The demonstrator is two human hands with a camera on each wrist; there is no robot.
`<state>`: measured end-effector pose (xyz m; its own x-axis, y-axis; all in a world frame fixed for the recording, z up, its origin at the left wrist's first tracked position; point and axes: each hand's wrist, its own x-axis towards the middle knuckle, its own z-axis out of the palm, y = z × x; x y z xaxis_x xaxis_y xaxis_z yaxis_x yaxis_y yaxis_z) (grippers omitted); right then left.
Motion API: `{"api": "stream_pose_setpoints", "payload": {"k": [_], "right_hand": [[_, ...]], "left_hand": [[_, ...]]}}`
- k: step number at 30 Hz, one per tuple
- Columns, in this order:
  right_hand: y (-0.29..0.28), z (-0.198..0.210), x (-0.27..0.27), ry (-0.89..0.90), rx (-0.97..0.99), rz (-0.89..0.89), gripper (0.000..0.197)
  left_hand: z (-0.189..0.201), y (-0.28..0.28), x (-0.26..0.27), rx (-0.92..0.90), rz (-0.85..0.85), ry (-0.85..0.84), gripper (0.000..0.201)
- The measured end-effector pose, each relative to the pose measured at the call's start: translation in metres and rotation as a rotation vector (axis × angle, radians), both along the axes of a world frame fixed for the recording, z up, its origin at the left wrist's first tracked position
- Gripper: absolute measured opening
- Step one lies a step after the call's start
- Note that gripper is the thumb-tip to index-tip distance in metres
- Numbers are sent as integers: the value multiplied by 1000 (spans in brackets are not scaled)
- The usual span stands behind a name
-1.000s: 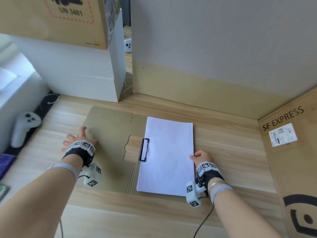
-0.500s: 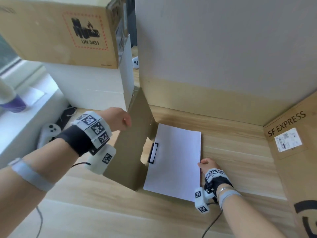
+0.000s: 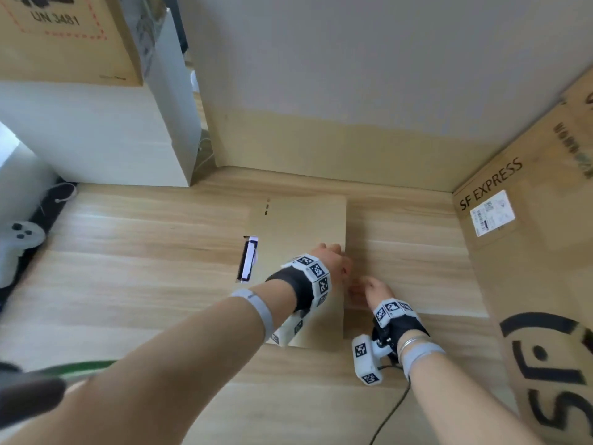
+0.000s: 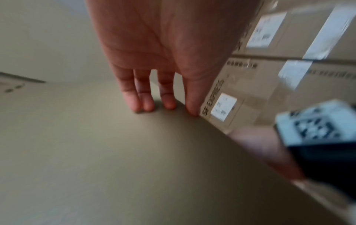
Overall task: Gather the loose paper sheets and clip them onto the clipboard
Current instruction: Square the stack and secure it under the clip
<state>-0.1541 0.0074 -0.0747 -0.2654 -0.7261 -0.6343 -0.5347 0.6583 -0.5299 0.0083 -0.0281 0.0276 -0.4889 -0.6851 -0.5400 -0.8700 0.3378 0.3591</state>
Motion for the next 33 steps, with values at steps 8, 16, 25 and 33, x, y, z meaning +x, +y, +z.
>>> {"api": "stream_pose_setpoints", "payload": {"k": [8,16,25,33], "right_hand": [[14,17,11,-122,-63,-65,25],[-3,25,32,-28,-91,15,30],[-28,31,32,129,-35,97,48],[-62,30,-5,228,50,155,78]], "left_hand": [[-70,14,17,-96,110,-95,52],[-71,0,104,31,695,-246,62],[-71,-16,79,113,882,-44,61],[-79,-39,33,100,756,24,67]]}}
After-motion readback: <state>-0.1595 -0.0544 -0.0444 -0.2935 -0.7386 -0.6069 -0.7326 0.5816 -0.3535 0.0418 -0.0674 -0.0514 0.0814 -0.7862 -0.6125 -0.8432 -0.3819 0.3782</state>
